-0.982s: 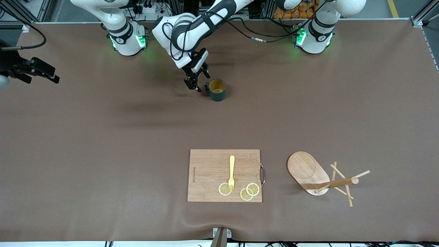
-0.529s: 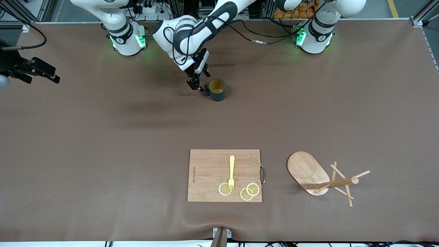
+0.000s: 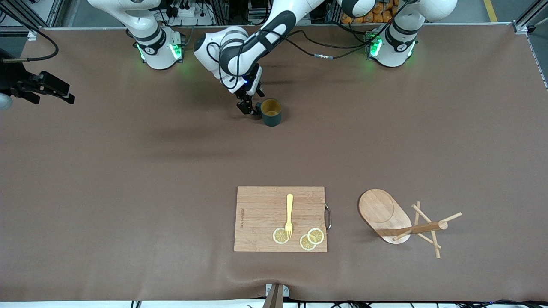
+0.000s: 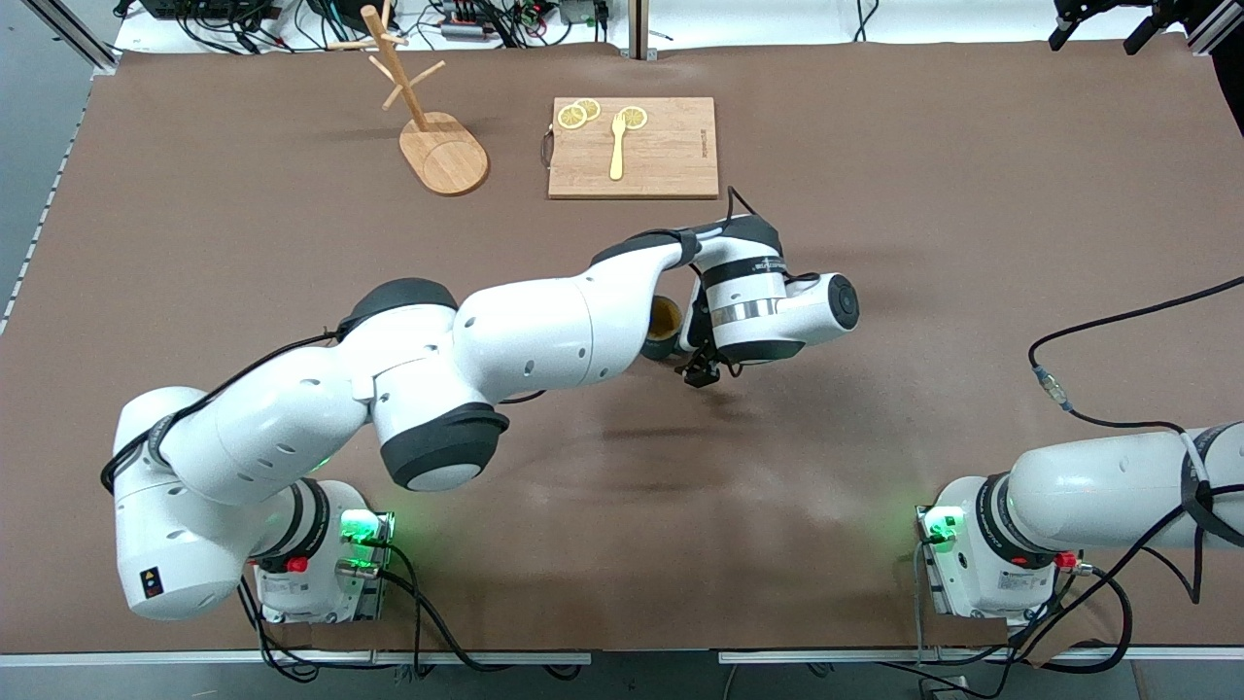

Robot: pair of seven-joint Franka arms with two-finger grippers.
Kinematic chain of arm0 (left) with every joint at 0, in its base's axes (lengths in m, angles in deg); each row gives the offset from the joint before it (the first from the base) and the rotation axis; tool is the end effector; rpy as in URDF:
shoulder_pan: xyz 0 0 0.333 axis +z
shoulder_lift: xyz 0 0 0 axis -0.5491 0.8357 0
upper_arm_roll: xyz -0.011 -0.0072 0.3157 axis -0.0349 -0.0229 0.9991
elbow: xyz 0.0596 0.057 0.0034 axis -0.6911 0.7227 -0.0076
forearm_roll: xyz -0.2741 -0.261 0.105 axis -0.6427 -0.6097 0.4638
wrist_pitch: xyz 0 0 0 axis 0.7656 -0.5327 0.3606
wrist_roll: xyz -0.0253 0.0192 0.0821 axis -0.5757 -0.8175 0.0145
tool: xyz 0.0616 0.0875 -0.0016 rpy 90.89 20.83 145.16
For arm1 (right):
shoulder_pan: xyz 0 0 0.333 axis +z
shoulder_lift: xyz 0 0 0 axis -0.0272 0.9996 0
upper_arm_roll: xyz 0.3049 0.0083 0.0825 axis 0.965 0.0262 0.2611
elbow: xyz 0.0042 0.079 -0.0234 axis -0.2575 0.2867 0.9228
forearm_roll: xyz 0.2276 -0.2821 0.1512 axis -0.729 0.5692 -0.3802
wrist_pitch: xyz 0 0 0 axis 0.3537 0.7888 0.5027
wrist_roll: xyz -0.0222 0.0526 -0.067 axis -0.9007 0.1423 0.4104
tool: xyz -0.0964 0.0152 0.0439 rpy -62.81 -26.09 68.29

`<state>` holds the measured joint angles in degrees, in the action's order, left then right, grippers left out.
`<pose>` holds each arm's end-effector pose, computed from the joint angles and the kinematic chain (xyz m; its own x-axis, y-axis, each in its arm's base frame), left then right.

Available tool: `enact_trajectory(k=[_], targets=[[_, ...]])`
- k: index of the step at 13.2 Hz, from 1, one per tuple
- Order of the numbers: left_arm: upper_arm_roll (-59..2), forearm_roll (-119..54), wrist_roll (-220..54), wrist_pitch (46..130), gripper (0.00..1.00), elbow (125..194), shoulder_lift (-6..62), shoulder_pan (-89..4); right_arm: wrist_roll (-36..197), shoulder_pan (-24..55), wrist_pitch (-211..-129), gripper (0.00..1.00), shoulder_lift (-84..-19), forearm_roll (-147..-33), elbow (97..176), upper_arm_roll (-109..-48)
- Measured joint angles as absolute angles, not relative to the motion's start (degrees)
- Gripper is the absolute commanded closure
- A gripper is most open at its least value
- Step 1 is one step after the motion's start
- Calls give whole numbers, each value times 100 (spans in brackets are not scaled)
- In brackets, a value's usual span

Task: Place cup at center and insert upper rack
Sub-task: 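Lower the left gripper and grasp the mug by its handle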

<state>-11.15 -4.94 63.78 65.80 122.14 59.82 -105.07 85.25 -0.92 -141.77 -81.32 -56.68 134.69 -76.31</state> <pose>0.2502 -0.6790 0.1861 0.2037 0.8429 0.4980 0.9637 -0.2623 0.0499 0.5129 -0.0196 0.6261 0.9978 -0.0421 -0.0503 -0.0454 -0.9967 -0.0673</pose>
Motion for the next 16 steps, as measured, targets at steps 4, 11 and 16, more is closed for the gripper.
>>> enact_trajectory(k=[4,11,16], targets=[[-1113,-516,6451,6736,10,12209,6031,-10507,8525,-92,-14177,0,-8132,-5668,13469,-7629],[-1080,-627,6463,6767,20,12202,6101,-10506,8546,-78,-14173,0,-8132,-5669,13469,-7616],[-992,-639,6538,6767,41,12202,6101,-10500,8559,-77,-14148,0,-8132,-5669,13469,-7603]])
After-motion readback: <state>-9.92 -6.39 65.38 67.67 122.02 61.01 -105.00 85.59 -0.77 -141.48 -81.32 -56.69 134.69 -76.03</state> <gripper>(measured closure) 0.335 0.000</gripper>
